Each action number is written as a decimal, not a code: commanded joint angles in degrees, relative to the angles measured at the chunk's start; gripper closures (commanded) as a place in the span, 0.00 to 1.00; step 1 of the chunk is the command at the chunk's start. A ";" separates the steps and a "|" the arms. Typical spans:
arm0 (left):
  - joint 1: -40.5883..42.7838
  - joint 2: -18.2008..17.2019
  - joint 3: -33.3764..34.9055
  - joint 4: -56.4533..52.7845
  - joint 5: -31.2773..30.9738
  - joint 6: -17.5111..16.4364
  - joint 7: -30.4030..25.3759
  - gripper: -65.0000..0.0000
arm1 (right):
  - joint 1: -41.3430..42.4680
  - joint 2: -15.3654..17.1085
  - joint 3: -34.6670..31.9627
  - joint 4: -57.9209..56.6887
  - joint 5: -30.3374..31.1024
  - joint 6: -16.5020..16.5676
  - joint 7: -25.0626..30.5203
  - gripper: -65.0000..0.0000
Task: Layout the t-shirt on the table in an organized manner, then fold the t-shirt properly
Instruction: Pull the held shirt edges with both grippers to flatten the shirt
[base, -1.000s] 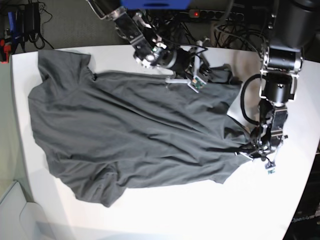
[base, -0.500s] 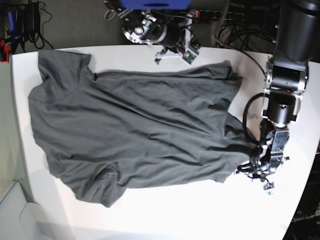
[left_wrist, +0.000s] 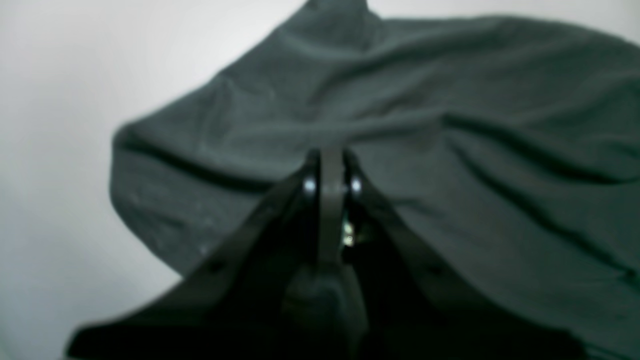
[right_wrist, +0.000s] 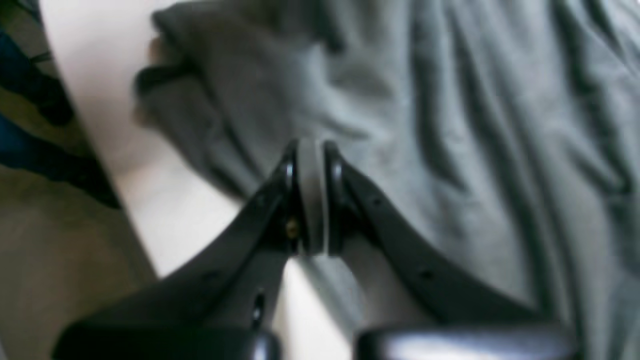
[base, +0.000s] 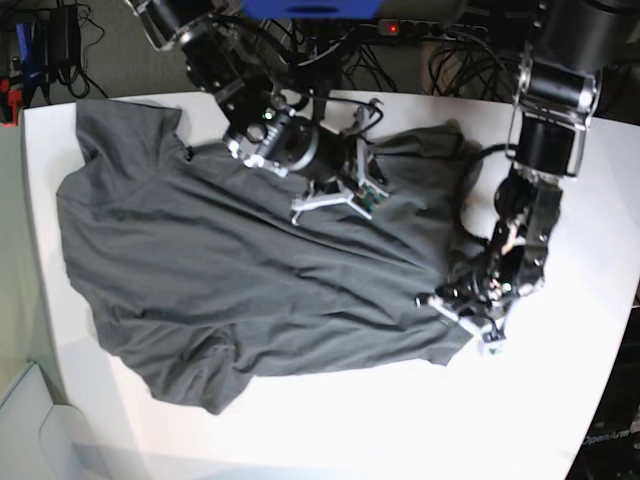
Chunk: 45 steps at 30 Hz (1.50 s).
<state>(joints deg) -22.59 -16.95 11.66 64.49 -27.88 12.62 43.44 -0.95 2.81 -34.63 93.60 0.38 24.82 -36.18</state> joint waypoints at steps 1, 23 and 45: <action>-1.02 0.20 -0.28 -0.18 0.76 0.26 -1.99 1.00 | 1.70 -0.65 0.04 0.24 0.72 0.28 0.71 1.00; -8.40 2.40 -0.54 -21.37 3.92 0.17 -11.66 1.00 | 4.51 -4.87 -0.49 -24.02 0.72 0.37 8.98 1.00; -11.74 3.37 -1.33 -11.87 11.13 0.17 -13.15 1.00 | -4.54 0.84 -0.40 -13.91 0.54 0.37 8.89 1.00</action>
<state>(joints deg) -32.25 -13.30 10.63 51.68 -17.04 12.82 31.90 -5.43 3.14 -35.27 79.88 3.27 25.69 -23.35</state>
